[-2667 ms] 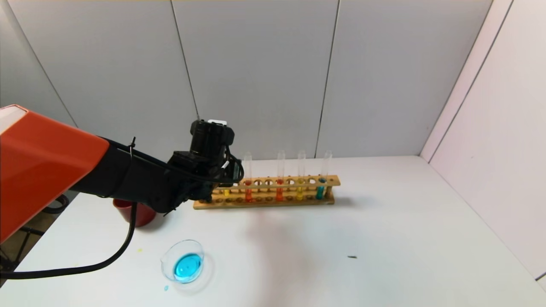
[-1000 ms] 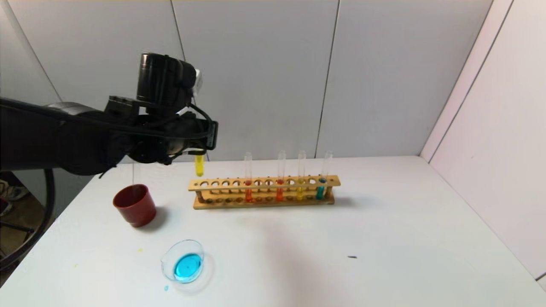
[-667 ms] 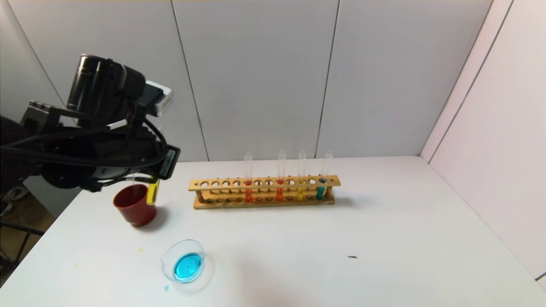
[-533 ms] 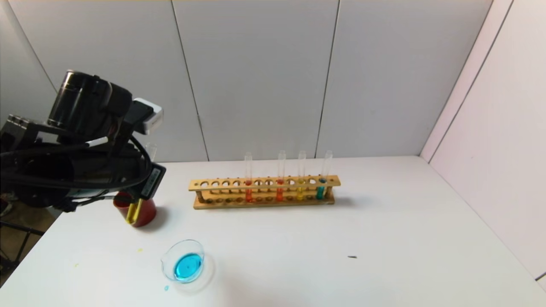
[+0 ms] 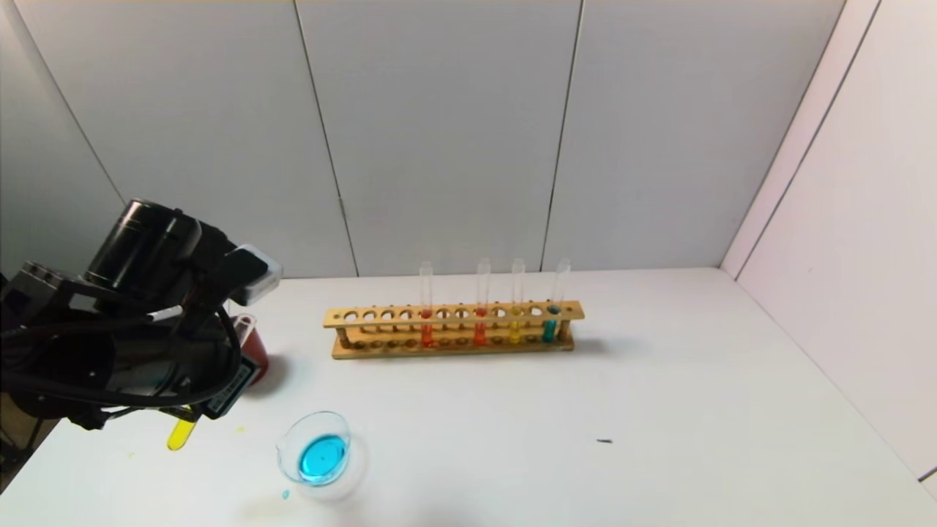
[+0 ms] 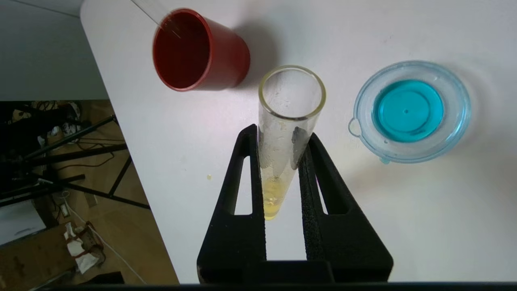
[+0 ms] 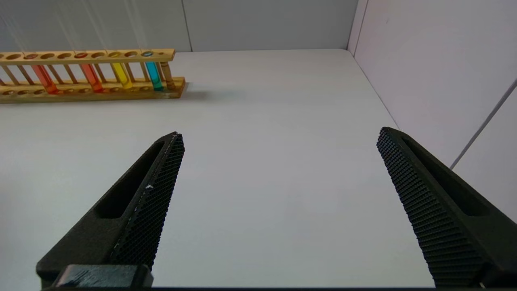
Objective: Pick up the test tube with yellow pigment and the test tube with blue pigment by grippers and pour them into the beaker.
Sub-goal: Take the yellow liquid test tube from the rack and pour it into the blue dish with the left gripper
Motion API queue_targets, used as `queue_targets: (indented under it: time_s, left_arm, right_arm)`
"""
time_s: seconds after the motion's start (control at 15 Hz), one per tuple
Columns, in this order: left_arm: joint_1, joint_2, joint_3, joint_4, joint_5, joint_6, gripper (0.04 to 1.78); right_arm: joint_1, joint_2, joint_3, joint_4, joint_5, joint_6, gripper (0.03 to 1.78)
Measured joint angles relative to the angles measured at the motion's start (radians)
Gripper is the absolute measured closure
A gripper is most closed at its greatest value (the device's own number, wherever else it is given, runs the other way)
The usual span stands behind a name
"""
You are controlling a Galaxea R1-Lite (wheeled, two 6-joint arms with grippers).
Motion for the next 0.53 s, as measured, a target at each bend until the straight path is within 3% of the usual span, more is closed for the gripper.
queue_targets:
  time_s: [0.53]
  left_arm:
    - [-0.014,0.097,0.114,-0.039,0.003,0.063,1.52]
  right_arm:
    - [0.000,0.000,0.000,0.000,0.000,0.000,0.07]
